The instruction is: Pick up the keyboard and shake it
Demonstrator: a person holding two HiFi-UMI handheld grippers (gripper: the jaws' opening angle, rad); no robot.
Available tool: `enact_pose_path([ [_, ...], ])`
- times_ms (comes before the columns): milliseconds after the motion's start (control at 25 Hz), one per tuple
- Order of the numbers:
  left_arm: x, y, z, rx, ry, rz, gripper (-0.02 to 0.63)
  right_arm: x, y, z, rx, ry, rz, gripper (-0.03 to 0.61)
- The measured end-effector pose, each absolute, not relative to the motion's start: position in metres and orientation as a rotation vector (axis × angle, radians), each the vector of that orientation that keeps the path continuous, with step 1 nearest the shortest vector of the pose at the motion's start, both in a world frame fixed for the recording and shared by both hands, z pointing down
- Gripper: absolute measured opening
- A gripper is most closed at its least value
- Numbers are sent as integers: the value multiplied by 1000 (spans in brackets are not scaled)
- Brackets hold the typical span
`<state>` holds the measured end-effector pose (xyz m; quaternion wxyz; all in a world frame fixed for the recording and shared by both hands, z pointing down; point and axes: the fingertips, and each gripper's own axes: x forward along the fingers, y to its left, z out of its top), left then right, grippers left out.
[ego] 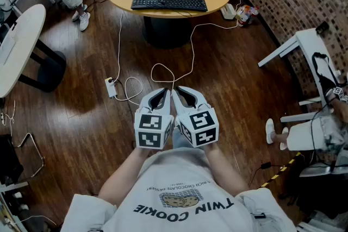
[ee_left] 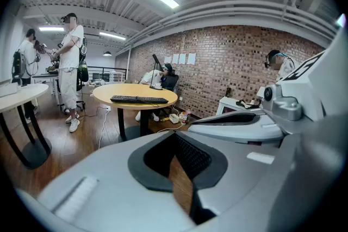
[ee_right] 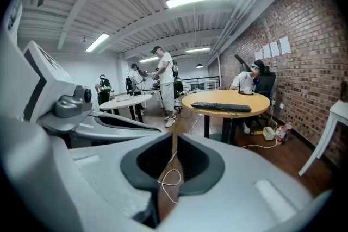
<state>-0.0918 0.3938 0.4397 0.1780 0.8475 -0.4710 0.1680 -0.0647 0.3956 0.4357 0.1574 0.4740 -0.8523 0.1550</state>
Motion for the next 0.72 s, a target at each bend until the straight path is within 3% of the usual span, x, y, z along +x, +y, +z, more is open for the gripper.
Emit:
enact_pose_path([
  [720, 4, 177, 443, 2453, -1403, 621, 8, 33, 190, 455, 1173, -2431, 330, 31],
])
